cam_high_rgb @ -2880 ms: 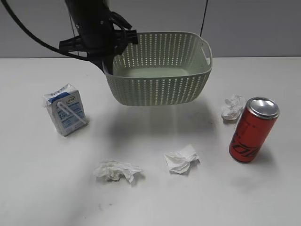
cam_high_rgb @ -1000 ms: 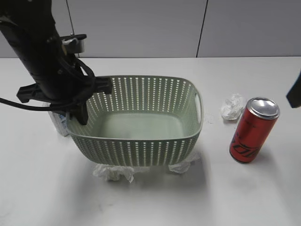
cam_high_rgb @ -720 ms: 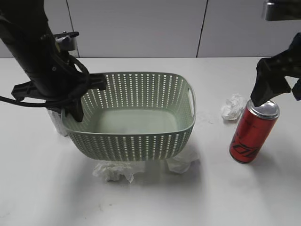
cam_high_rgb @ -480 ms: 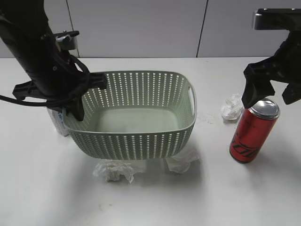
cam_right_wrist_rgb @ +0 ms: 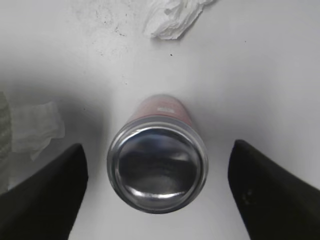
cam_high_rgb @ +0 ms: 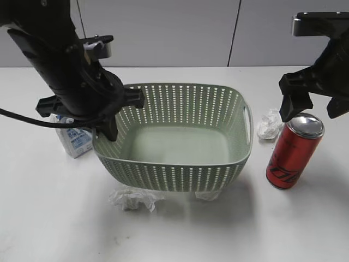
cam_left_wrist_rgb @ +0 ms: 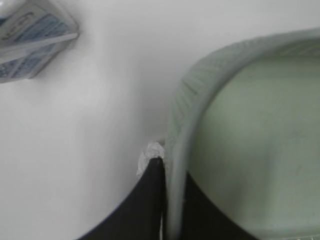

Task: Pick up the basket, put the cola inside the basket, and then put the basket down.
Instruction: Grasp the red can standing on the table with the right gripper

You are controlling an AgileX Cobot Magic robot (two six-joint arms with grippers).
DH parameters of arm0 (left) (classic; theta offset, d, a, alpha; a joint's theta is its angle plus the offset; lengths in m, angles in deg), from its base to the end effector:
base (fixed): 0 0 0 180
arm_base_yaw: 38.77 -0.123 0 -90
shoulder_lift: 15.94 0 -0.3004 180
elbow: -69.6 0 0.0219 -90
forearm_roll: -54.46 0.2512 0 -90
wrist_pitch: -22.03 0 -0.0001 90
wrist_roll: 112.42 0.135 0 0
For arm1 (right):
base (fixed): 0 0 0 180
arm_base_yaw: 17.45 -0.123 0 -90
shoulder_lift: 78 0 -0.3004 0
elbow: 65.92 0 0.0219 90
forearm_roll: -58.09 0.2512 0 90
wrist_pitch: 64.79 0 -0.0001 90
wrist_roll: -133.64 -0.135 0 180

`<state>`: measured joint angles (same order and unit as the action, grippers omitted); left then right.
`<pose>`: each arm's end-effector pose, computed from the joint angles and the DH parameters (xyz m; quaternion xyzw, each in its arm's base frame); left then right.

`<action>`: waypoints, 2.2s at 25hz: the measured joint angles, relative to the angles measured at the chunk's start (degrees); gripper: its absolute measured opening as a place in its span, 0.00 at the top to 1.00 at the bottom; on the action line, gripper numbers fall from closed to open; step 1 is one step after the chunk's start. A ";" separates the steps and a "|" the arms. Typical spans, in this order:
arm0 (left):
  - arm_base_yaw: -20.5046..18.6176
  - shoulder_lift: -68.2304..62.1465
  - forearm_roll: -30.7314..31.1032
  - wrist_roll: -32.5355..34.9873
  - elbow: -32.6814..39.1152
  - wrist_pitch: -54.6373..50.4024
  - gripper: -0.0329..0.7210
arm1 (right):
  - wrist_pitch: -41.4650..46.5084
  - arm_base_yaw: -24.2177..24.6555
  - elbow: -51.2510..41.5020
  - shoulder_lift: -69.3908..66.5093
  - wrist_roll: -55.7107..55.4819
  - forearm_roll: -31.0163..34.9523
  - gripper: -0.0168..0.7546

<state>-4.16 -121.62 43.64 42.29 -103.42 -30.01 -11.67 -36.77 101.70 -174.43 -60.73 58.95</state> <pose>0.2830 -0.2196 0.2072 0.0327 0.9873 -0.1367 0.0742 0.3017 0.1075 0.2329 -0.0391 0.9868 0.0519 0.1484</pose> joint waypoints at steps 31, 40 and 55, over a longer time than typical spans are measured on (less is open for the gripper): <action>-0.15 -2.70 -0.02 -4.55 0.00 -0.07 0.95 | 0.83 0.00 0.04 -10.43 -1.07 -0.02 0.22; -0.15 -2.70 0.16 -4.55 0.00 -0.07 0.95 | 0.83 0.00 0.04 -10.43 -1.18 0.00 0.30; -0.15 -2.70 0.66 -4.55 0.00 3.26 0.95 | 5.34 0.00 1.98 -0.70 -0.45 -2.50 0.30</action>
<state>-4.31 -124.32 44.30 37.74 -103.42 -26.74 -6.34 -36.77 103.68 -175.14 -61.18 56.44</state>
